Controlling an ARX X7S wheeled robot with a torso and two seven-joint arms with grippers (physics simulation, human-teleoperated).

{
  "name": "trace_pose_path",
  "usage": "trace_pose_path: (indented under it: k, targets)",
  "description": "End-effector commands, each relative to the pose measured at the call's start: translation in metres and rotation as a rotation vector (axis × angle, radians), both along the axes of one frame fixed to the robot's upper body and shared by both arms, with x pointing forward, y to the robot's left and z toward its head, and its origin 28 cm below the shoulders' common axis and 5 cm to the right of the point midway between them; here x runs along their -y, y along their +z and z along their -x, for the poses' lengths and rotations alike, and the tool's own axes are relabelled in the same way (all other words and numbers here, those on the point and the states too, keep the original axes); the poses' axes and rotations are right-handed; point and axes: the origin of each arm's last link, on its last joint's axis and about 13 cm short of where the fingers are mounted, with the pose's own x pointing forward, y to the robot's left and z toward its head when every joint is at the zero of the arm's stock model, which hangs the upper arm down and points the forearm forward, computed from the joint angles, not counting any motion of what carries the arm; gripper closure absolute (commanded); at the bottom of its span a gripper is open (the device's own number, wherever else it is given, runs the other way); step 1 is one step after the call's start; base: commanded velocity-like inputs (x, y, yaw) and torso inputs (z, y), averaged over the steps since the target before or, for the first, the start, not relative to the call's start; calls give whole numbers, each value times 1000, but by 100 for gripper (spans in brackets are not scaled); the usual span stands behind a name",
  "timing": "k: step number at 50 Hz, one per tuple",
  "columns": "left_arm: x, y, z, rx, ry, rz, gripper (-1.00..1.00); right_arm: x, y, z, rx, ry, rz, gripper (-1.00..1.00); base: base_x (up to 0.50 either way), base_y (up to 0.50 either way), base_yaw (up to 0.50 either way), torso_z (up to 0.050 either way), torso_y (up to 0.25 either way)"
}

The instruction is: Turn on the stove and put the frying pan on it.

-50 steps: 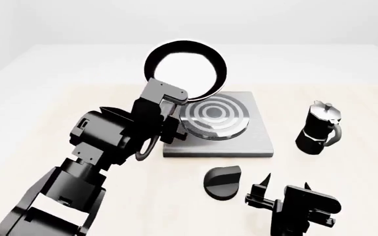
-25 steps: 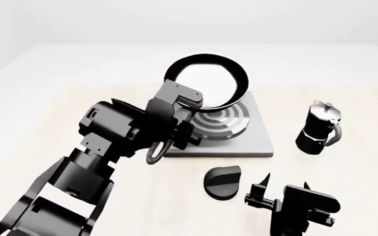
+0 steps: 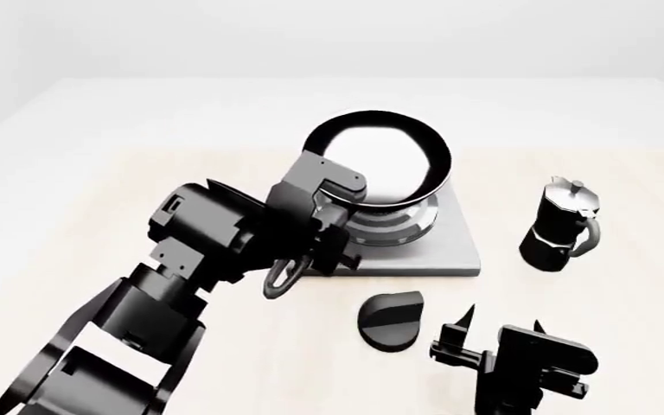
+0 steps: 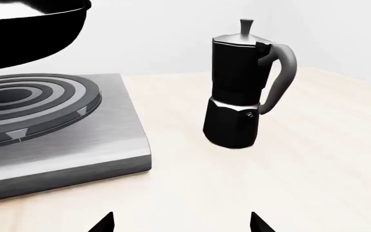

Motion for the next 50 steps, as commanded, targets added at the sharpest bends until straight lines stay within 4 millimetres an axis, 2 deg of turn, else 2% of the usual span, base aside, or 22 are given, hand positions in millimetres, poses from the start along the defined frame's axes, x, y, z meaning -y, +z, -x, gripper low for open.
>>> trace_pose_path:
  k: [1, 50]
  targets:
    - [3, 6, -4, 50, -15, 8, 100, 0, -1, -1, -1, 0, 0, -100, 0, 0, 0, 0, 10]
    - [2, -31, -10, 45, -12, -35, 100, 0, 0, 0, -2, 2, 0, -100, 0, 0, 0, 1, 1]
